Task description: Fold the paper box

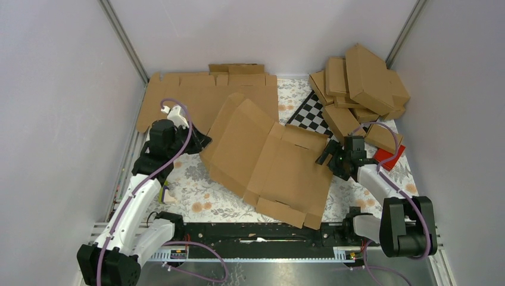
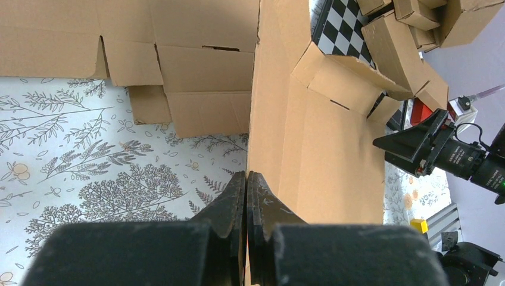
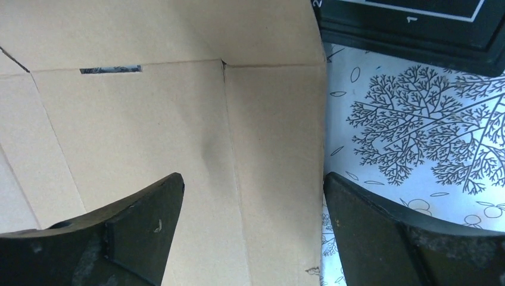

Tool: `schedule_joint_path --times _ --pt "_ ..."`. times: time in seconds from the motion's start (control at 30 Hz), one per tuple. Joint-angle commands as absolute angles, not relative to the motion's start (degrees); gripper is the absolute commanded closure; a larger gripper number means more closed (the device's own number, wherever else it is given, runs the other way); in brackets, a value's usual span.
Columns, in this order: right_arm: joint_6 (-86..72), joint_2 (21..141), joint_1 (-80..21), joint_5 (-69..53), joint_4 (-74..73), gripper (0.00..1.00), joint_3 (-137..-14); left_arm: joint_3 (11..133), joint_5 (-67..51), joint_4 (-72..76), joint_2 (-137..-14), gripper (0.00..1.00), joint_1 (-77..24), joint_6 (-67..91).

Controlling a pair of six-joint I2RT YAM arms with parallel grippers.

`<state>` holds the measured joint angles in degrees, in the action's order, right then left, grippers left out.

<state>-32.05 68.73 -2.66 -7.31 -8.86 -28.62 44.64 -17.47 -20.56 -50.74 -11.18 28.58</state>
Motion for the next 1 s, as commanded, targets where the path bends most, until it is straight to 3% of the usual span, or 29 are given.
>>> schedule_joint_path --times 0.0,0.17,0.3,0.37,0.4,0.43,0.5,0.57,0.67,0.7,0.77,0.8,0.97 --pt "-31.35 65.98 -2.5 -6.65 -12.15 0.04 -29.4 46.8 -16.05 -18.55 -50.58 1.0 -10.87 27.69" --pt "-32.37 67.11 -0.76 -12.91 -11.28 0.03 -28.2 45.65 -16.57 -17.33 -50.05 1.0 -10.9 28.0" --pt "-34.88 68.85 -0.7 -18.5 -7.54 0.17 -26.99 45.43 -17.92 -17.04 -50.45 1.0 -10.87 28.19" --pt "-36.22 67.47 -0.7 -19.7 -5.39 0.38 -26.16 45.0 -19.88 -16.06 -50.61 1.0 -10.88 28.48" --pt "-36.71 66.71 -0.7 -20.23 -4.6 0.58 -26.09 44.53 -21.16 -15.32 -50.67 1.0 -10.88 28.84" --pt "-36.53 65.94 -0.7 -20.9 -3.9 0.72 -26.15 44.06 -22.75 -14.38 -50.77 1.0 -10.87 29.33" --pt "-35.6 64.82 -0.7 -21.38 -4.06 0.88 -27.29 43.26 -26.64 -11.9 -51.66 0.97 -10.81 30.46" --pt "-33.87 64.92 -0.71 -20.8 -5.57 0.97 -29.2 43.25 -29.37 -10.62 -54.52 0.9 -10.8 31.15" --pt "-31.15 66.53 -0.73 -20.37 -8.31 1.0 -32.32 44.18 -32.09 -11.0 -59.16 0.83 -10.28 31.71" --pt "-30.51 67.11 -0.73 -20.86 -8.76 1.0 -33.11 44.2 -32.95 -10.8 -60.35 0.76 -10.09 31.87" --pt "-29.35 67.99 -0.71 -22.66 -8.81 1.0 -33.82 44.42 -33.3 -10.56 -62.37 0.5 -9.61 32.3" --pt "-28.54 68.49 -0.7 -23.65 -8.86 1.0 -34.11 44.65 -33.57 -10.49 -63.31 0.44 -9.32 32.42" --pt "-24.72 70.79 -0.73 -24.53 -12.18 1.0 -37.2 48.0 -33.68 -13.75 -67.95 0.37 -8.61 29.8"
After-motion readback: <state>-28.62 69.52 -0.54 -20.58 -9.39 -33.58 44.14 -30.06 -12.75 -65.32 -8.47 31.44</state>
